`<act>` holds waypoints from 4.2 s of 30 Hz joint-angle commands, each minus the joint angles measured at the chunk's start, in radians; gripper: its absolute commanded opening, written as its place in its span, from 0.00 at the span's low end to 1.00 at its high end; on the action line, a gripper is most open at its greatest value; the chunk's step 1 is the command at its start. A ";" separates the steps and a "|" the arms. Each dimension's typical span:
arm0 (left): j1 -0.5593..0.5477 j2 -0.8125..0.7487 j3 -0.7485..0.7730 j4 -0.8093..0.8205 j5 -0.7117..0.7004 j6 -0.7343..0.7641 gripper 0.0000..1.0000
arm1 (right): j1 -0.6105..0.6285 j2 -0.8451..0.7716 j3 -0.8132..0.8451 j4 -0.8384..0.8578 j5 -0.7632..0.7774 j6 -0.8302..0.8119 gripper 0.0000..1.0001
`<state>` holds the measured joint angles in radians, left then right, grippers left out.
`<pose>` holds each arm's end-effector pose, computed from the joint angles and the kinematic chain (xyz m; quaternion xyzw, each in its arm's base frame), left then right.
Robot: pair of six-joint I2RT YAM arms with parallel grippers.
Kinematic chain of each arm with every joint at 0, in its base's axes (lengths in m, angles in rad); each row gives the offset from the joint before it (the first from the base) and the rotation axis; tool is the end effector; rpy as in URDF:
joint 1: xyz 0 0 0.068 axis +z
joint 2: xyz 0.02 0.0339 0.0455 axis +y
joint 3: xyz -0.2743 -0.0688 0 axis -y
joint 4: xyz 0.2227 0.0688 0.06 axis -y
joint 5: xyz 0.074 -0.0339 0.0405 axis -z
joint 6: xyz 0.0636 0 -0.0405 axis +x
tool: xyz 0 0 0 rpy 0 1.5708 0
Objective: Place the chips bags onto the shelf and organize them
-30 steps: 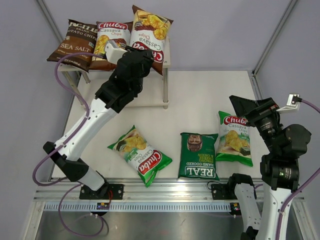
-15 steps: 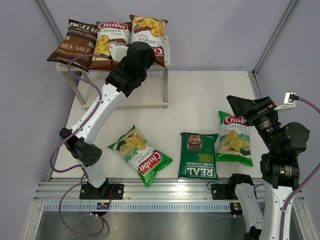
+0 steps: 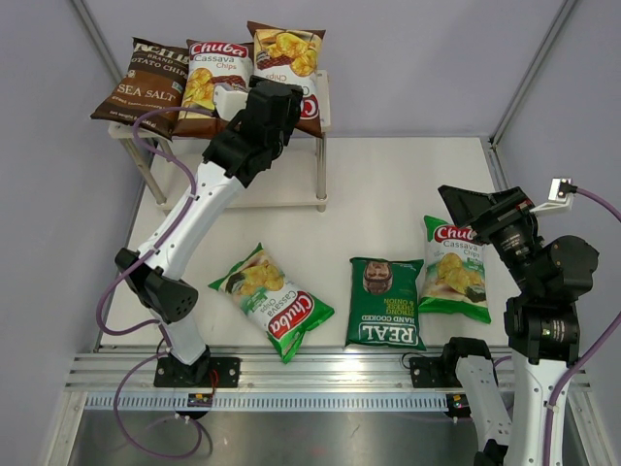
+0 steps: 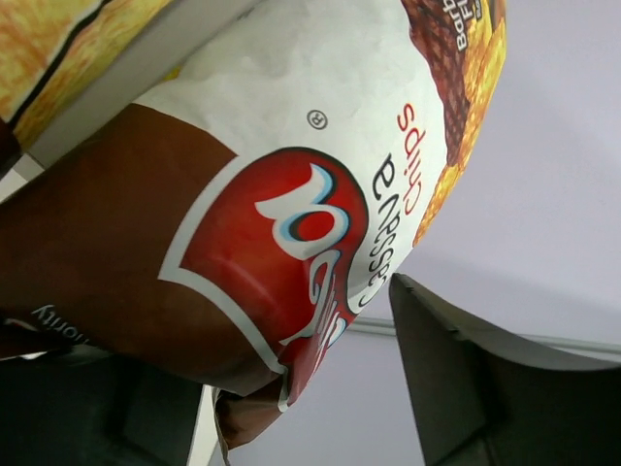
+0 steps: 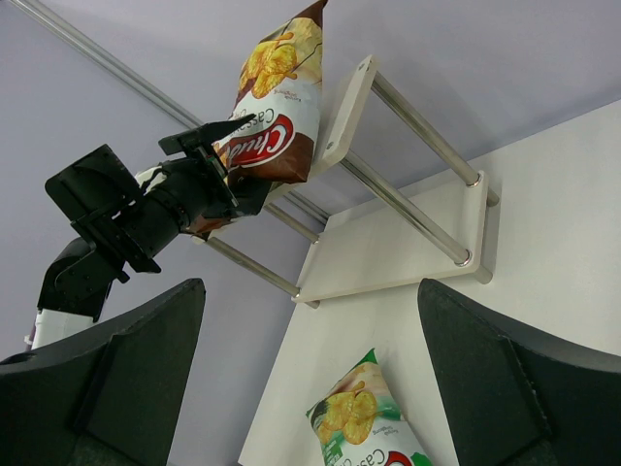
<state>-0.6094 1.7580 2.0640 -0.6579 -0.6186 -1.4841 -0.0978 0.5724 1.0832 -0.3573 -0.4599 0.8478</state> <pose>0.3355 -0.1892 0.4639 -0.4886 0.6337 -0.3472 0.4889 0.0862 0.0199 0.4433 0.1345 0.6430 0.4088 0.6336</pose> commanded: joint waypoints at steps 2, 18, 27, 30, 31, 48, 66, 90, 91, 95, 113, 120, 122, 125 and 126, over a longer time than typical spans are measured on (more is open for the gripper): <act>0.003 -0.002 0.038 0.021 0.019 0.030 0.81 | 0.010 0.006 0.001 0.043 0.013 -0.019 0.99; 0.030 0.043 0.100 -0.003 0.103 0.068 0.83 | 0.010 0.007 -0.020 0.055 0.010 -0.021 1.00; 0.030 0.064 0.186 -0.029 0.106 0.082 0.91 | 0.013 0.010 -0.019 0.058 0.009 -0.023 0.99; 0.033 0.070 0.189 -0.043 0.077 0.064 0.91 | 0.013 0.012 -0.019 0.063 0.007 -0.019 1.00; 0.033 0.080 0.194 -0.049 0.069 0.058 0.91 | 0.013 0.012 -0.020 0.064 0.009 -0.019 0.99; 0.045 0.144 0.088 -0.089 0.160 -0.091 0.72 | 0.021 0.006 -0.048 0.080 -0.013 -0.001 1.00; 0.016 0.032 -0.015 -0.054 0.091 -0.166 0.22 | 0.026 -0.002 -0.065 0.101 -0.031 0.027 0.99; 0.033 0.141 0.272 -0.233 0.089 -0.217 0.61 | 0.030 -0.003 -0.039 0.077 -0.033 0.017 0.99; 0.033 0.141 0.278 -0.235 0.091 -0.211 0.64 | 0.032 -0.003 -0.039 0.070 -0.031 0.013 0.99; 0.031 0.130 0.309 -0.241 0.083 -0.160 0.72 | 0.032 -0.003 -0.043 0.072 -0.033 0.014 0.99; 0.034 0.153 0.189 -0.244 0.174 -0.271 0.84 | 0.033 -0.023 -0.037 0.038 -0.049 -0.001 0.99; 0.036 0.161 0.232 -0.287 0.112 -0.324 0.81 | 0.041 -0.032 -0.046 0.043 -0.063 0.010 0.99; 0.036 0.164 0.246 -0.293 0.089 -0.332 0.80 | 0.044 -0.034 -0.046 0.043 -0.065 0.010 0.99; 0.051 0.192 0.294 -0.321 0.085 -0.337 0.80 | 0.047 -0.036 -0.043 0.038 -0.071 0.011 1.00; 0.059 0.196 0.304 -0.331 0.086 -0.334 0.80 | 0.049 -0.036 -0.040 0.037 -0.071 0.011 1.00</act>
<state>-0.5720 1.9186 2.3154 -0.9154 -0.4866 -1.8019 -0.0624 0.5438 1.0115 -0.3332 -0.5091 0.8654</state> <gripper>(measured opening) 0.801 0.993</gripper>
